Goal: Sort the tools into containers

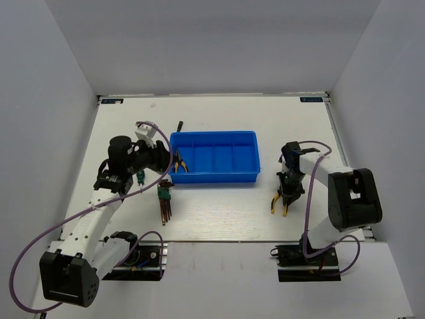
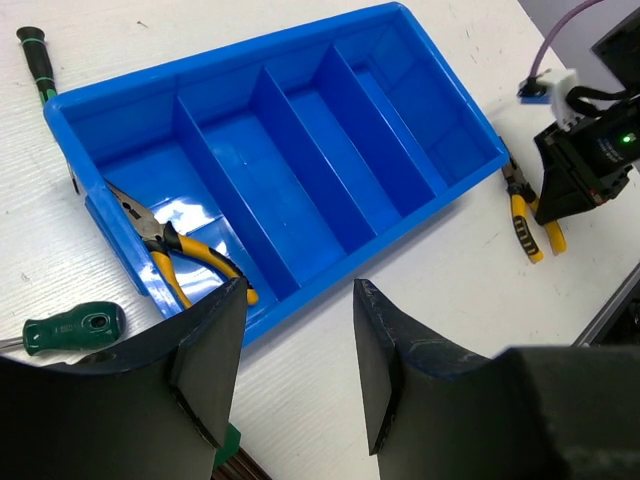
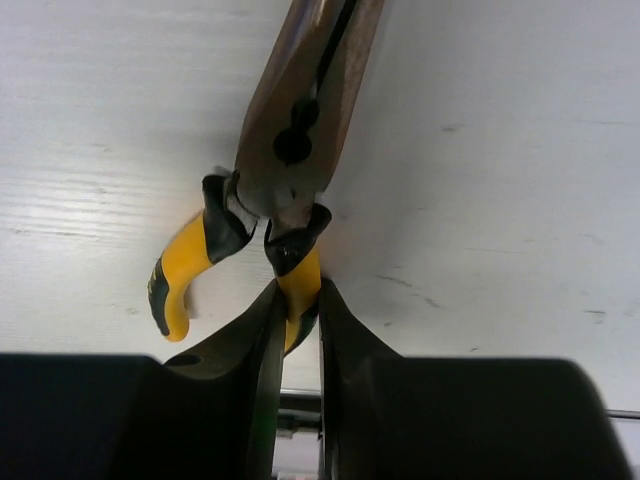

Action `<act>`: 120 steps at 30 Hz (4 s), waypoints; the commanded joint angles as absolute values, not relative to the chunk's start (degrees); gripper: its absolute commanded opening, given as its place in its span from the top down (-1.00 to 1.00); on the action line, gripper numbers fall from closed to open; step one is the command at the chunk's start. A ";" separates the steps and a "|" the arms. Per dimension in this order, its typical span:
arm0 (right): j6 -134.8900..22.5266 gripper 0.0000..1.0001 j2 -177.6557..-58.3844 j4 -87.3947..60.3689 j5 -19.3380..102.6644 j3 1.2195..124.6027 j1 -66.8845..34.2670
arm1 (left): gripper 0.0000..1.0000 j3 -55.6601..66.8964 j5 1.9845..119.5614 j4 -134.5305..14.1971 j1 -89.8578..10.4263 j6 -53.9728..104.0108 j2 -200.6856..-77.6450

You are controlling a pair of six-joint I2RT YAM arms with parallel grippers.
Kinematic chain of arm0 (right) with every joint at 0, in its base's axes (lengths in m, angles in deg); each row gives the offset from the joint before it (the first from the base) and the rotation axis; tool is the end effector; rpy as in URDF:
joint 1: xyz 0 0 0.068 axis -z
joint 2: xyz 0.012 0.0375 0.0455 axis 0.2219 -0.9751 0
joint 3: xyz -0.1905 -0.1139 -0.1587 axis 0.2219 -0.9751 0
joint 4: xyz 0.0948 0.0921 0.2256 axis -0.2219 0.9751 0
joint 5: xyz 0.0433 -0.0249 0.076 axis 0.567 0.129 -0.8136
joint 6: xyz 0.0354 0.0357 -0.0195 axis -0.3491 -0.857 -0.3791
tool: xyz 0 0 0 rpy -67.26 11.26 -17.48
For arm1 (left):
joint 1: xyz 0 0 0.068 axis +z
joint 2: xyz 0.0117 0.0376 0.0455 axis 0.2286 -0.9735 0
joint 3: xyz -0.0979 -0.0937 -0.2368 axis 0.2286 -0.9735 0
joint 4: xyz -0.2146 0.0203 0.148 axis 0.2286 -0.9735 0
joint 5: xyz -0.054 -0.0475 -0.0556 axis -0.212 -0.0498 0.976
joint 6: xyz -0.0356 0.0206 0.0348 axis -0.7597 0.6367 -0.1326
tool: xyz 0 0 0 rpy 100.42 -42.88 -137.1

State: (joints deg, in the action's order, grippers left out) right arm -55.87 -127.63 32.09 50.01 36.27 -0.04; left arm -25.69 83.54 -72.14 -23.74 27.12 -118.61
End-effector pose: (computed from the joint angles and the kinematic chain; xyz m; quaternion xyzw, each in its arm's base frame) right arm 0.2438 0.0552 0.1498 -0.0553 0.9983 -0.0030 0.0191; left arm 0.2088 -0.0574 0.2861 0.1533 0.8061 -0.3121 0.4789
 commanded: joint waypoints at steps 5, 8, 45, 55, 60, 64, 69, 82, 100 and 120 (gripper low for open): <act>-50.70 1.00 -112.45 27.11 54.85 39.90 1.74 | -0.12 -26.03 83.80 -71.50 -23.94 27.55 -117.28; -45.02 1.00 -108.67 28.96 43.37 46.31 1.57 | -0.09 -26.03 83.80 -71.50 -23.94 27.55 -117.28; -60.53 1.00 -165.87 11.91 36.47 105.67 -31.65 | -0.27 -25.24 42.58 -82.40 -22.71 20.78 -117.54; -60.09 0.24 -167.99 11.82 36.82 107.16 -33.32 | -0.27 -24.63 41.88 -83.54 -22.71 20.78 -120.18; -59.83 0.13 -166.50 12.00 37.26 107.25 -33.32 | -0.27 -23.57 40.83 -85.55 -22.71 20.78 -123.25; -59.56 0.78 -164.30 12.17 36.82 106.46 -33.06 | -0.16 -21.56 38.64 -87.75 -22.71 19.72 -128.09; -53.87 1.00 -156.66 13.66 38.40 102.43 -32.71 | 0.14 -20.50 36.09 -88.55 -22.71 19.02 -133.88; -43.31 -0.06 -124.76 20.43 41.22 67.82 -22.97 | -0.14 -13.47 27.20 -91.19 -22.71 18.75 -153.49; -42.16 -0.45 -98.37 22.63 38.22 45.55 -9.51 | 1.00 -10.39 28.07 -95.58 -23.24 19.37 -147.27; -40.05 1.00 -98.81 21.57 35.33 34.91 -1.69 | 1.00 -9.60 76.24 -62.54 -27.45 15.60 -146.28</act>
